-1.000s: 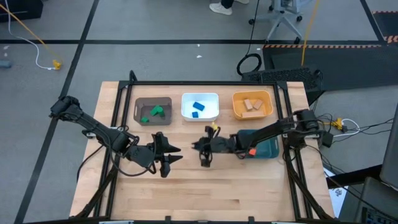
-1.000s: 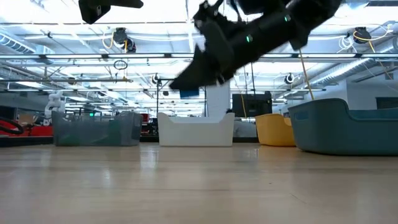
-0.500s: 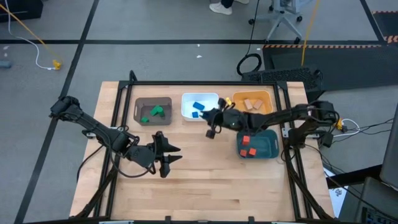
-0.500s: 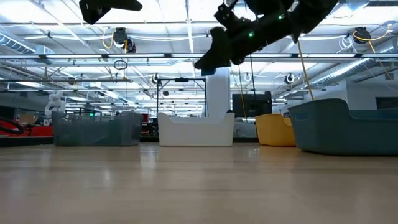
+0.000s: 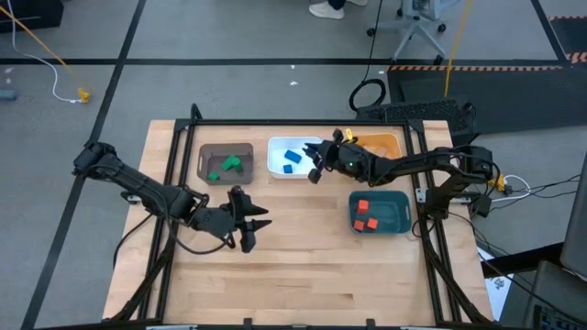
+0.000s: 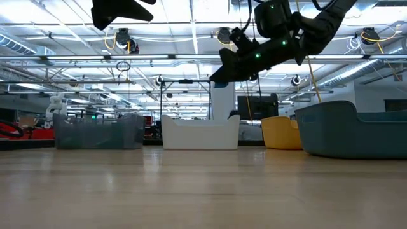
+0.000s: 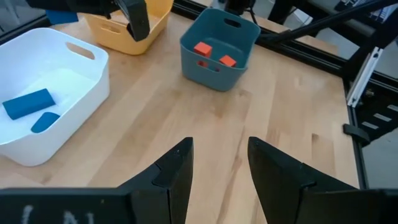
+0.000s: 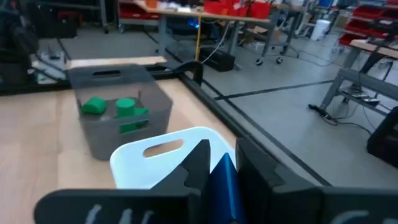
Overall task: Sort & place blocks by color
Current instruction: Put the blue block into the white bin
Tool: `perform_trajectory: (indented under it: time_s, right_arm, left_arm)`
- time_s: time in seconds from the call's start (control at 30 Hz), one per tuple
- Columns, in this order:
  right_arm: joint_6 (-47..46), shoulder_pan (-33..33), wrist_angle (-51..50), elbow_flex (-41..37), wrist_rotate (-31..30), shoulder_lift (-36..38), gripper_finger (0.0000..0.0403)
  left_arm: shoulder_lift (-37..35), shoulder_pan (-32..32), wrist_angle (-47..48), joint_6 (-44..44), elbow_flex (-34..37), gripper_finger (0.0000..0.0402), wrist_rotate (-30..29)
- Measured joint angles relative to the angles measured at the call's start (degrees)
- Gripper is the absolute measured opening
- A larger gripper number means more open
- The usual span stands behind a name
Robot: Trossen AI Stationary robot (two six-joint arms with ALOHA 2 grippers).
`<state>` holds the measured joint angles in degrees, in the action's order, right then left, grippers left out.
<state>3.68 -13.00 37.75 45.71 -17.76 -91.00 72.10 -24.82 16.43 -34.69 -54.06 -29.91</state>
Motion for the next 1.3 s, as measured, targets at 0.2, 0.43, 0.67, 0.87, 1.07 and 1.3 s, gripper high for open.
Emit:
perform_trajectory:
  time_s: [0.2,0.43,0.67,0.87,1.07,1.3]
  right_arm:
    - [0.0,-1.2,1.1,-1.1,0.1,0.0,0.0044]
    - [0.1,-1.3,1.8,-1.2,0.1,0.0,0.0044]
    - [0.0,-1.3,2.3,-1.2,0.1,-1.8,0.0045]
    - [0.0,-1.3,4.2,-1.2,0.1,-5.2,0.0045]
    - [-1.9,-1.3,3.5,-1.2,0.1,-6.8,0.0045]
    - [-3.2,-1.3,4.1,-1.2,0.1,-10.2,0.0045]
  left_arm:
    - [0.0,0.9,0.0,0.0,0.0,0.0154,0.0]
    - [0.0,1.0,-0.5,-0.2,0.0,0.0154,0.0]
    - [0.0,1.0,-0.6,-0.6,0.0,0.0154,0.0]
    - [0.0,1.0,-0.9,-0.4,0.0,0.0154,-0.1]
    - [0.0,1.0,-0.9,-0.3,0.0,0.0154,-0.1]
    - [0.0,1.0,-0.9,-0.3,0.0,0.0154,-0.1]
